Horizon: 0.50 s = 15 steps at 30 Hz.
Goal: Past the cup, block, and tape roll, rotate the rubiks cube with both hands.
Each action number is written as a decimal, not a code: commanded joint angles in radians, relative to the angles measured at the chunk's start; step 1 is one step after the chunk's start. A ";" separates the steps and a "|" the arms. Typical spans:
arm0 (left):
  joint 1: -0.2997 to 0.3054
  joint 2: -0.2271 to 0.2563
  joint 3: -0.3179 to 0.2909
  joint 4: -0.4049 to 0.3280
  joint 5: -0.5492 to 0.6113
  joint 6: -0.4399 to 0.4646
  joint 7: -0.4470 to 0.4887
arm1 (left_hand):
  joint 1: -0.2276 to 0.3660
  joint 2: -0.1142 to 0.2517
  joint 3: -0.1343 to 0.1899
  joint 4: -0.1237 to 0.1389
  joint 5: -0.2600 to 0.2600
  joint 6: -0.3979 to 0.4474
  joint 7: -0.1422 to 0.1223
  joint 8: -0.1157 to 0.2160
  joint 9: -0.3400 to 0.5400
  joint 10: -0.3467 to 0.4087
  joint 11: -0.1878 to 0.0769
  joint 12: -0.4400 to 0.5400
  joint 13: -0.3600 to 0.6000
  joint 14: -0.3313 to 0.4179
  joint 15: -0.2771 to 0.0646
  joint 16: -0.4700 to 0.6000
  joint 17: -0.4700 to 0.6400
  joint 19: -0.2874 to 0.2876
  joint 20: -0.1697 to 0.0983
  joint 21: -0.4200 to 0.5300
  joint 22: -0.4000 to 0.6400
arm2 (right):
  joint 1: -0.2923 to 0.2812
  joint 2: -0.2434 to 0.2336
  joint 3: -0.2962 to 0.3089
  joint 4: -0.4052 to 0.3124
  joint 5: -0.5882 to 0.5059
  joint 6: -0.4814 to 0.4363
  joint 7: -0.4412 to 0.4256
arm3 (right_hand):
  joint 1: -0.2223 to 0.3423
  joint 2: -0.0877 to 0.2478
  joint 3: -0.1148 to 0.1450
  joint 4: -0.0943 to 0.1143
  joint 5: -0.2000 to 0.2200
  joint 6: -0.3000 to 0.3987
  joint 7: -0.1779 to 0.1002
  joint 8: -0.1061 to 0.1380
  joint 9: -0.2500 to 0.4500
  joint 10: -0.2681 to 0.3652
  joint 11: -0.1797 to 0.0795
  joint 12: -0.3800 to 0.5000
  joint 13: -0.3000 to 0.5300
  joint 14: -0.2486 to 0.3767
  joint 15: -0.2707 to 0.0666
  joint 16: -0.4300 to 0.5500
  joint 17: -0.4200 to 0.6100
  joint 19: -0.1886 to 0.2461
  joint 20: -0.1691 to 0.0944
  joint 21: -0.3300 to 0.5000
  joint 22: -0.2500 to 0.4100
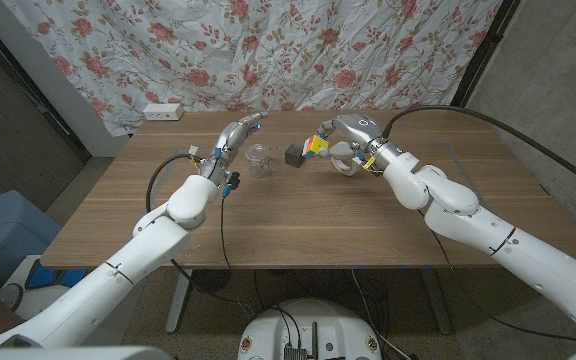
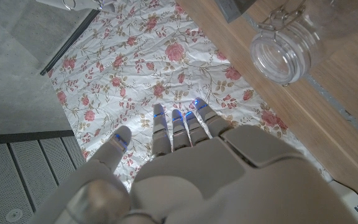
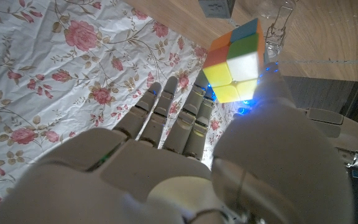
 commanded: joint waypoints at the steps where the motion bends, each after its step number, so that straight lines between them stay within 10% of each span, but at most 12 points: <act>1: 0.002 -0.050 -0.027 0.092 -0.068 -0.099 -0.002 | 0.011 0.071 0.000 -0.007 0.006 -0.008 0.002 0.006 0.002 0.000 0.004 -0.001 0.003 0.004 0.005 0.001 0.001 0.007 0.003 0.002 0.003 | 0.048 -0.021 -0.012 -0.029 0.008 0.009 0.163 | 0.073 0.081 0.002 -0.002 0.007 0.085 -0.090 -0.002 0.005 -0.005 -0.001 0.003 0.003 -0.004 -0.148 -0.003 0.001 0.000 0.005 -0.001 0.002; 15: -0.011 -0.093 -0.032 0.162 -0.090 -0.130 0.028 | 0.014 0.073 0.003 -0.015 0.006 -0.009 0.007 0.010 0.001 0.000 0.006 -0.001 0.003 0.005 0.009 0.000 0.000 0.009 0.006 0.002 0.003 | 0.120 -0.009 -0.050 -0.022 -0.009 -0.018 0.347 | 0.057 0.076 -0.002 0.002 0.007 0.078 -0.090 -0.012 0.002 -0.011 -0.001 -0.001 0.004 -0.015 -0.139 -0.018 -0.006 -0.017 0.016 -0.004 0.002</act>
